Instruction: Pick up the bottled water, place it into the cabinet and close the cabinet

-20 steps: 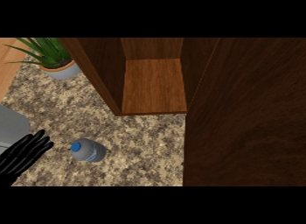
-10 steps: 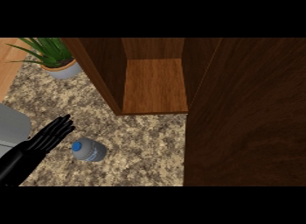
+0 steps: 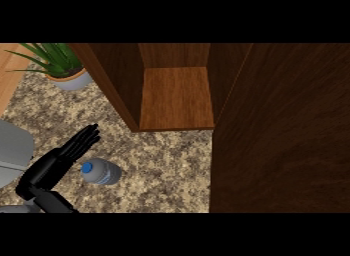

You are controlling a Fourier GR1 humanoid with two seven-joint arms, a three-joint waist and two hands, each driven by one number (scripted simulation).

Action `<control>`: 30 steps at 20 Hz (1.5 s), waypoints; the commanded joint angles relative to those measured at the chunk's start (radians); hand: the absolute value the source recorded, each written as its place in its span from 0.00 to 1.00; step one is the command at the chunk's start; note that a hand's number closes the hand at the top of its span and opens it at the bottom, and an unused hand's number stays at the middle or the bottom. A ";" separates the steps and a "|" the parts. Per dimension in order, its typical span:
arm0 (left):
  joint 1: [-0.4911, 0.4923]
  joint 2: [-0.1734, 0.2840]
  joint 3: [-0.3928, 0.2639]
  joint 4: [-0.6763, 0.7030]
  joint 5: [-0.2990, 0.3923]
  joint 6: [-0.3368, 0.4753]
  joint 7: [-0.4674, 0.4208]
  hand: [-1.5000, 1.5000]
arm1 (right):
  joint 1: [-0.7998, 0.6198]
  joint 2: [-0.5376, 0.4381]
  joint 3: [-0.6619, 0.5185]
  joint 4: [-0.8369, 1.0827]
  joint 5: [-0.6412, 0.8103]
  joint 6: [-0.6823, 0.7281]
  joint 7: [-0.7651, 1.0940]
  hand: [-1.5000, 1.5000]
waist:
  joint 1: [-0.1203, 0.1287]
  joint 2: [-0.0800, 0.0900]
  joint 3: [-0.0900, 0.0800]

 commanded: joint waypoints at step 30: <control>-0.279 -0.150 0.002 0.820 -0.082 -0.196 -0.462 1.00 | 0.147 -0.063 -0.059 -0.122 -0.196 0.023 -0.074 0.00 | 0.009 0.004 -0.002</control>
